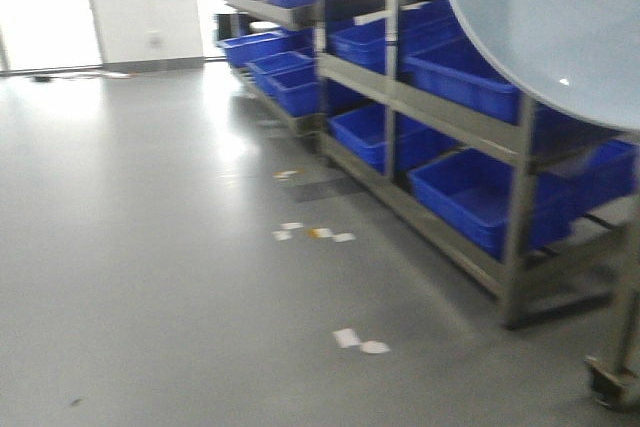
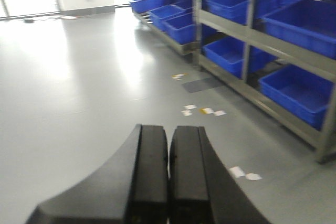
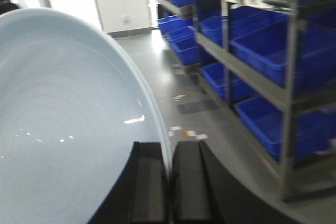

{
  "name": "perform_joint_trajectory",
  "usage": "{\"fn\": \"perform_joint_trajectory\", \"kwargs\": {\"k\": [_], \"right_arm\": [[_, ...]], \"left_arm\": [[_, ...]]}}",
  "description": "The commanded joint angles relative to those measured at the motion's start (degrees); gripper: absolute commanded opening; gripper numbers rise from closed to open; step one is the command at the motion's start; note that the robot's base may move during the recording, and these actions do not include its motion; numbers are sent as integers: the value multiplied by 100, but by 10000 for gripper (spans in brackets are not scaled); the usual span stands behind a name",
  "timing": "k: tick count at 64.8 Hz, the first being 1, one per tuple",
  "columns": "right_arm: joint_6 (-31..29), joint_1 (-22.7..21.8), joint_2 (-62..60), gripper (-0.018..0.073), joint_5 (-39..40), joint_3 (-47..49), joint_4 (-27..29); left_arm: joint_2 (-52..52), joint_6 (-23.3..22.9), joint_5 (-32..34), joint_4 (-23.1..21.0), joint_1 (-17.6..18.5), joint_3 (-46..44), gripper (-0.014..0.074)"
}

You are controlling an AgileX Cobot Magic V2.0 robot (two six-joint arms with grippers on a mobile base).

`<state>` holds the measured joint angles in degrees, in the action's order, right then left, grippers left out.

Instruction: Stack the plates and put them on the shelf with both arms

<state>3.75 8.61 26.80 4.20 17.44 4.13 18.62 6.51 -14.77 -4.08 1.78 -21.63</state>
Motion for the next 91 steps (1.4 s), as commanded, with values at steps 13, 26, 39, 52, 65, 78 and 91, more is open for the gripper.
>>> {"fn": "perform_joint_trajectory", "kwargs": {"k": [13,26,39,52,65,78,91], "right_arm": [[-5,-13,6,56,631,192,-26],[-5,-13,6,56,631,192,-26],[-5,-13,6,56,631,192,-26],[-5,-13,6,56,631,192,-26],[-5,-13,6,56,631,192,-26],[-5,-13,6,56,631,192,-26],[-5,-13,6,56,631,192,-26]], "left_arm": [[31,-53,487,-51,-5,-157,82],[31,-53,487,-51,-5,-157,82],[31,-53,487,-51,-5,-157,82],[31,-53,487,-51,-5,-157,82],[31,-53,487,-51,-5,-157,82],[31,-53,487,-51,-5,-157,82],[31,-53,487,-51,-5,-157,82]]}}
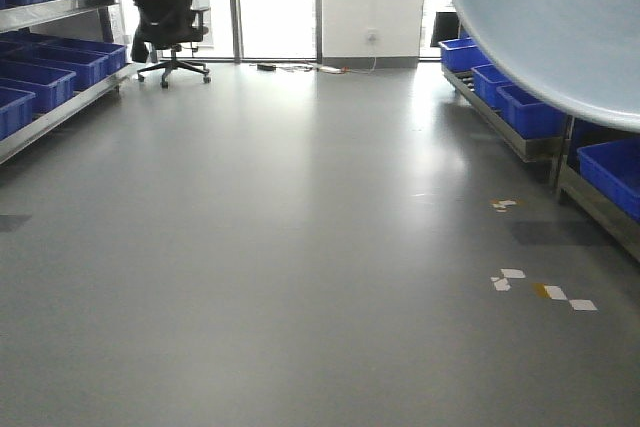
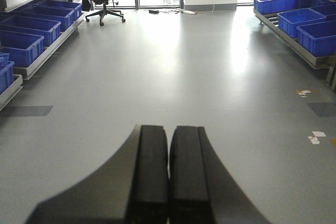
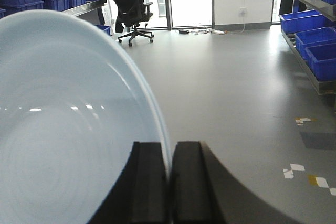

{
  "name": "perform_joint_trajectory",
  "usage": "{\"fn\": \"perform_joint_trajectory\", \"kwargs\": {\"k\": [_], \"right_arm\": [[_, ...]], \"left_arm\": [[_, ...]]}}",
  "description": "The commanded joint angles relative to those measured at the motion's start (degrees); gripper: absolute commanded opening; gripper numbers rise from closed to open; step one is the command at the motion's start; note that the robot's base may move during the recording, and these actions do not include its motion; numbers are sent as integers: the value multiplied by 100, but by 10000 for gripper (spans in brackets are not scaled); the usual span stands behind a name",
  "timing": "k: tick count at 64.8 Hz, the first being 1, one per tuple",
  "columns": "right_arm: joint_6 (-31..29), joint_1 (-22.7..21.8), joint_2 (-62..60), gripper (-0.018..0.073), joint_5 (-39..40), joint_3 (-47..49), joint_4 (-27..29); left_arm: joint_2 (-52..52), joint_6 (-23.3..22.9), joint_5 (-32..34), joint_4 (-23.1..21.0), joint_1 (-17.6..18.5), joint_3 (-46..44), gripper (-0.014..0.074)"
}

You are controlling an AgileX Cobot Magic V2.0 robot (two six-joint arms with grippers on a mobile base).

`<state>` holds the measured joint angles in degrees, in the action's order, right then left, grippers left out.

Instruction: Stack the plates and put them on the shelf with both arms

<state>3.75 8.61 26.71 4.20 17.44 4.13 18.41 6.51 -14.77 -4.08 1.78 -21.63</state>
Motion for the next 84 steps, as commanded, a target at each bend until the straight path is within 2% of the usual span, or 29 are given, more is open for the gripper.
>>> {"fn": "perform_joint_trajectory", "kwargs": {"k": [1,84], "right_arm": [[-5,-13,15,56,631,192,-26],[-5,-13,15,56,619,192,-26]], "left_arm": [[52,-53,487,-51,-5,-157,82],[52,-53,487,-51,-5,-157,82]]}}
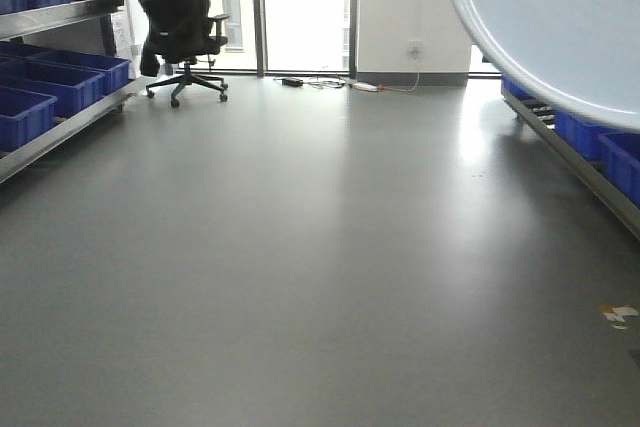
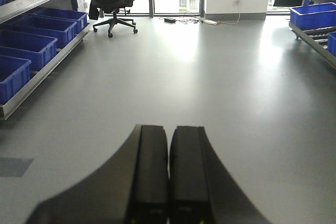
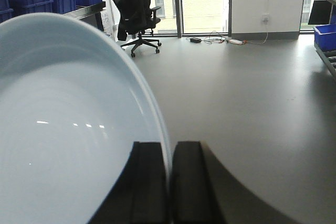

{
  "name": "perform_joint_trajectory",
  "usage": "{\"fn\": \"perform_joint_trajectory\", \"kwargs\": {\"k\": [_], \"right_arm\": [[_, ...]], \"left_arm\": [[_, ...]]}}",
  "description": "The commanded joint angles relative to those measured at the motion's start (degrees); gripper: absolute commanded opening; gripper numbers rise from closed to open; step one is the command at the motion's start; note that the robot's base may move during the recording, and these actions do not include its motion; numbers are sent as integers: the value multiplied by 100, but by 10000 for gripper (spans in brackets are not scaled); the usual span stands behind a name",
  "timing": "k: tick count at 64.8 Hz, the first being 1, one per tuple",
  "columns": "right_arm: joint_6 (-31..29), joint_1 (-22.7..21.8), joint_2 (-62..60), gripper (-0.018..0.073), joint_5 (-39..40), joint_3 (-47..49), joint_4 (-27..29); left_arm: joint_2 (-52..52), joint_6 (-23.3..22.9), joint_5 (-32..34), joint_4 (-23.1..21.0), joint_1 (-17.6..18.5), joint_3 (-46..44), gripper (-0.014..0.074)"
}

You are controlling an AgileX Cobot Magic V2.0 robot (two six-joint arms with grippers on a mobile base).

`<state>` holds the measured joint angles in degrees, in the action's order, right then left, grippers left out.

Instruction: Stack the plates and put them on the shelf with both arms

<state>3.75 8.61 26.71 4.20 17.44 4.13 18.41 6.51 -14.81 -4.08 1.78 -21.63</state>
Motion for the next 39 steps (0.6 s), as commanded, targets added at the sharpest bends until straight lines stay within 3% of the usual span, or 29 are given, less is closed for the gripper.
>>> {"fn": "perform_joint_trajectory", "kwargs": {"k": [1,39], "right_arm": [[-5,-13,15,56,619,192,-26],[-5,-13,15,56,614,192,-26]], "left_arm": [[52,-53,491,-51,-5,-157,82],[52,-53,491,-51,-5,-157,82]]}}
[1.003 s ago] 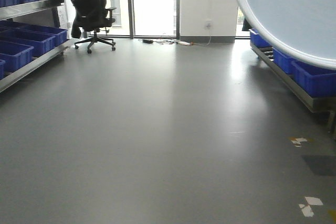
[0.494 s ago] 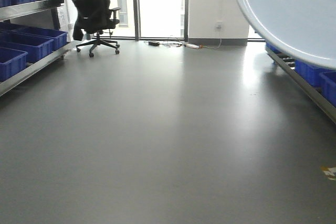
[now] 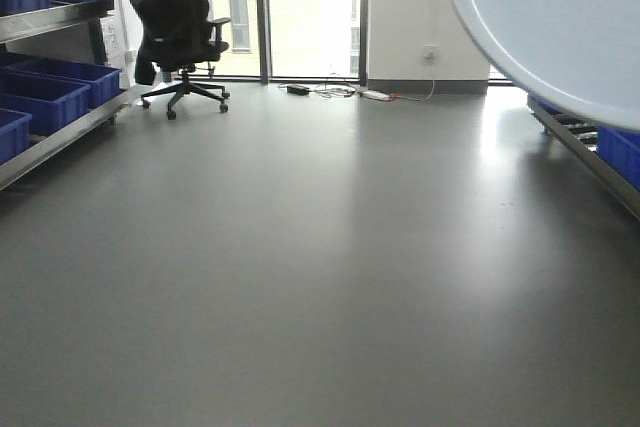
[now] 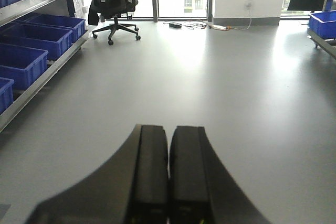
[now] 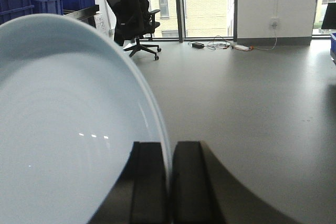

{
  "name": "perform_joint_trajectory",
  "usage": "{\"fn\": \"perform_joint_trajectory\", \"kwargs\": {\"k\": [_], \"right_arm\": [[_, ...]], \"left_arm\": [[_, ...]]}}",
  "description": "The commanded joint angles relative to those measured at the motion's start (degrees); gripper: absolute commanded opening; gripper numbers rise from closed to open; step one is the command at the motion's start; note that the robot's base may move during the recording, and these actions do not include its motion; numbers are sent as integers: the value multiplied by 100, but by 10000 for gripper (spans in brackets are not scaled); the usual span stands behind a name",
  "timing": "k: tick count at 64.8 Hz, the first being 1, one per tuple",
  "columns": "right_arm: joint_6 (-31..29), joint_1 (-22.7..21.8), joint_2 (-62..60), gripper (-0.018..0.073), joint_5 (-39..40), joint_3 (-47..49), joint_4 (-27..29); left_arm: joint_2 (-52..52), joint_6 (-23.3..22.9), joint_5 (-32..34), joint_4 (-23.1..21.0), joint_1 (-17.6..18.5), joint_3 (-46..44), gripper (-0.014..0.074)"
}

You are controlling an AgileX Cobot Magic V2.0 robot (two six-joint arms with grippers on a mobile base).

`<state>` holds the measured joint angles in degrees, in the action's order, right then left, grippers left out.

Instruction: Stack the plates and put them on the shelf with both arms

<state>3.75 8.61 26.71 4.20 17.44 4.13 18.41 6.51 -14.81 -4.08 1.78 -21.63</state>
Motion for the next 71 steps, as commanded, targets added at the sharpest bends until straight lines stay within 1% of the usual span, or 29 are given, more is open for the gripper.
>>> {"fn": "perform_joint_trajectory", "kwargs": {"k": [1,71], "right_arm": [[-5,-13,15,56,614,192,-26],[-5,-13,15,56,607,192,-26]], "left_arm": [[52,-53,491,-51,-5,-157,82],[52,-53,491,-51,-5,-157,82]]}}
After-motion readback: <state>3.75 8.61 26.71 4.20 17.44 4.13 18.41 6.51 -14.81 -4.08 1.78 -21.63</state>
